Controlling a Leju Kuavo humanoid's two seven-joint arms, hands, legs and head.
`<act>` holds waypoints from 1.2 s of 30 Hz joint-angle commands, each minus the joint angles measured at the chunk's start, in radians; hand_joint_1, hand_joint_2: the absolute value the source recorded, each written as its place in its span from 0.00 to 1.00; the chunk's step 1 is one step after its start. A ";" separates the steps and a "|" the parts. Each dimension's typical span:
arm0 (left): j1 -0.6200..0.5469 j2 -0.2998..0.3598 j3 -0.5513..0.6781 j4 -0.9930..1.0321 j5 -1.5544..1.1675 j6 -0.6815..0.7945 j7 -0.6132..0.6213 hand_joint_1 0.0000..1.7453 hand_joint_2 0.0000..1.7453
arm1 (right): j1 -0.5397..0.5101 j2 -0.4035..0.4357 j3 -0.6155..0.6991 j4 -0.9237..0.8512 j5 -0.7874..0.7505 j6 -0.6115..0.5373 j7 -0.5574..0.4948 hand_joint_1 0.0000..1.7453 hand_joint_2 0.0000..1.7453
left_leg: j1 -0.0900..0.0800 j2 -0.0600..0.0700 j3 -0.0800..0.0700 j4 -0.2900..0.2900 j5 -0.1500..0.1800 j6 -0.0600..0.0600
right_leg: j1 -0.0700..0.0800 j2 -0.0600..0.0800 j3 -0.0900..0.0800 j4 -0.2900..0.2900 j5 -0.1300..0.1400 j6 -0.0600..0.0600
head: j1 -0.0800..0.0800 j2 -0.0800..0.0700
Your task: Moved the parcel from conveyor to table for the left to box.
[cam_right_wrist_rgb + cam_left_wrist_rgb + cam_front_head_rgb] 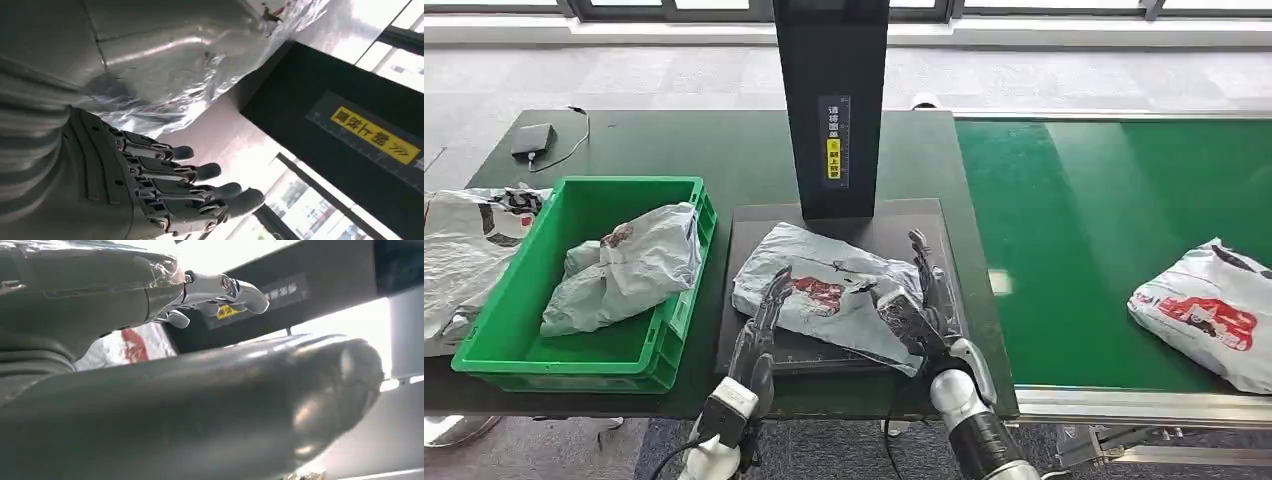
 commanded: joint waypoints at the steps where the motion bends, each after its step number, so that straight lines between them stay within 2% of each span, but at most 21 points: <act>1: 0.034 -0.020 0.064 -0.063 0.000 0.016 0.019 0.00 0.00 | 0.048 -0.058 -0.003 -0.045 0.019 -0.034 0.019 0.00 1.00 | 0.000 -0.002 0.001 -0.002 0.000 0.000 | 0.000 -0.001 0.002 -0.002 0.000 -0.001 | 0.000 0.000; 5: 0.031 -0.022 0.063 -0.056 0.001 0.015 0.019 0.00 0.00 | 0.048 -0.054 -0.003 -0.048 0.023 -0.041 0.022 0.00 1.00 | 0.000 0.000 0.000 -0.001 0.000 0.000 | 0.000 0.000 0.001 -0.001 0.000 -0.001 | 0.000 0.000; 7: 0.041 -0.024 0.072 -0.074 -0.002 0.022 0.023 0.00 0.00 | 0.097 -0.065 -0.023 -0.084 0.035 -0.045 0.029 0.00 1.00 | -0.001 0.000 0.001 -0.002 0.000 0.000 | 0.000 0.000 0.001 -0.002 0.000 -0.001 | 0.000 0.000; 9: 0.056 -0.039 0.090 -0.094 -0.038 0.101 0.054 0.00 0.00 | 0.171 -0.091 -0.050 -0.158 0.037 -0.068 0.009 0.00 1.00 | 0.000 -0.003 0.001 -0.001 0.000 0.000 | 0.000 -0.003 0.002 -0.002 0.000 0.000 | 0.000 0.000; 10: 0.059 -0.051 0.093 -0.103 -0.044 0.152 0.073 0.00 0.00 | 0.222 -0.110 -0.062 -0.234 0.018 -0.071 -0.026 0.00 1.00 | 0.000 -0.005 0.001 -0.002 0.000 0.000 | 0.001 -0.005 0.003 -0.003 -0.001 0.000 | 0.000 0.000; 12: 0.037 -0.040 0.066 -0.084 -0.047 0.146 0.126 0.00 0.00 | 0.312 -0.137 -0.069 -0.408 -0.006 -0.061 -0.077 0.00 1.00 | 0.000 -0.008 0.002 -0.003 0.001 0.001 | 0.000 -0.008 0.005 -0.004 -0.002 0.000 | 0.000 0.000; 16: -0.047 -0.023 0.036 0.016 -0.163 0.261 0.148 0.00 0.00 | 0.587 -0.180 -0.017 -0.907 -0.017 -0.077 -0.147 0.00 1.00 | -0.001 -0.012 -0.003 0.000 0.000 0.001 | -0.001 -0.011 0.001 0.000 -0.003 0.000 | 0.000 0.000; 17: -0.063 -0.017 0.028 0.040 -0.198 0.283 0.150 0.00 0.00 | 0.620 -0.191 0.005 -0.973 -0.026 -0.082 -0.163 0.00 1.00 | -0.001 -0.016 -0.003 0.000 0.000 0.001 | 0.000 -0.016 0.002 -0.001 -0.005 0.000 | 0.000 0.000; 20: -0.135 -0.005 -0.023 0.147 -0.379 0.340 0.193 0.00 0.00 | 0.667 -0.212 0.032 -1.065 -0.013 -0.114 -0.162 0.00 1.00 | -0.001 -0.014 -0.003 0.000 -0.002 0.000 | -0.001 -0.014 0.000 0.000 -0.005 -0.001 | 0.000 0.000; 21: -0.163 -0.020 -0.025 0.191 -0.402 0.346 0.195 0.00 0.00 | 0.678 -0.214 0.049 -1.093 0.007 -0.129 -0.163 0.00 1.00 | -0.001 -0.013 -0.004 0.000 -0.002 0.001 | -0.001 -0.012 -0.001 0.000 -0.004 -0.001 | 0.000 0.000; 22: -0.186 -0.022 -0.038 0.227 -0.420 0.334 0.195 0.00 1.00 | 0.686 -0.216 0.064 -1.111 0.024 -0.141 -0.163 0.00 1.00 | -0.002 -0.011 -0.003 0.000 -0.003 0.001 | -0.001 -0.010 -0.001 0.000 -0.004 -0.001 | 0.000 0.000; 26: -0.235 -0.035 -0.056 0.313 -0.510 0.397 0.227 0.00 1.00 | 0.720 -0.230 0.119 -1.163 0.078 -0.186 -0.145 0.00 1.00 | -0.001 -0.011 -0.004 0.000 -0.002 0.001 | -0.001 -0.010 -0.001 -0.001 -0.003 -0.001 | 0.000 0.000; 28: -0.256 -0.033 -0.066 0.357 -0.534 0.387 0.238 0.00 1.00 | 0.717 -0.246 0.153 -1.185 0.033 -0.225 -0.163 0.00 1.00 | -0.001 -0.007 -0.003 -0.001 -0.002 0.001 | -0.001 -0.007 -0.002 -0.001 -0.002 -0.001 | 0.000 0.000; 29: -0.273 -0.029 -0.079 0.393 -0.596 0.428 0.289 0.00 1.00 | 0.709 -0.260 0.167 -1.194 0.027 -0.235 -0.163 0.00 1.00 | -0.001 -0.005 -0.004 0.000 -0.003 0.001 | -0.001 -0.005 -0.002 -0.001 -0.002 0.000 | 0.000 0.000; 32: -0.286 -0.032 -0.088 0.429 -0.663 0.440 0.346 0.00 1.00 | 0.678 -0.284 0.170 -1.214 -0.036 -0.245 -0.163 0.00 1.00 | -0.001 -0.004 -0.001 -0.002 -0.002 0.001 | -0.001 -0.005 -0.001 -0.003 -0.001 -0.001 | 0.000 0.000; 34: -0.307 -0.024 -0.128 0.482 -0.800 0.451 0.435 0.00 1.00 | 0.608 -0.338 0.231 -1.239 -0.149 -0.247 -0.163 0.00 1.00 | -0.001 -0.003 -0.001 -0.001 -0.002 0.001 | -0.001 -0.003 -0.001 -0.002 -0.001 -0.001 | 0.000 0.000; 36: -0.339 -0.030 -0.167 0.576 -0.914 0.423 0.508 0.00 1.00 | 0.559 -0.321 0.206 -1.174 -0.160 -0.226 -0.163 0.00 1.00 | -0.001 0.001 -0.001 -0.001 -0.002 0.002 | -0.001 0.001 -0.001 -0.003 0.000 0.000 | 0.000 0.000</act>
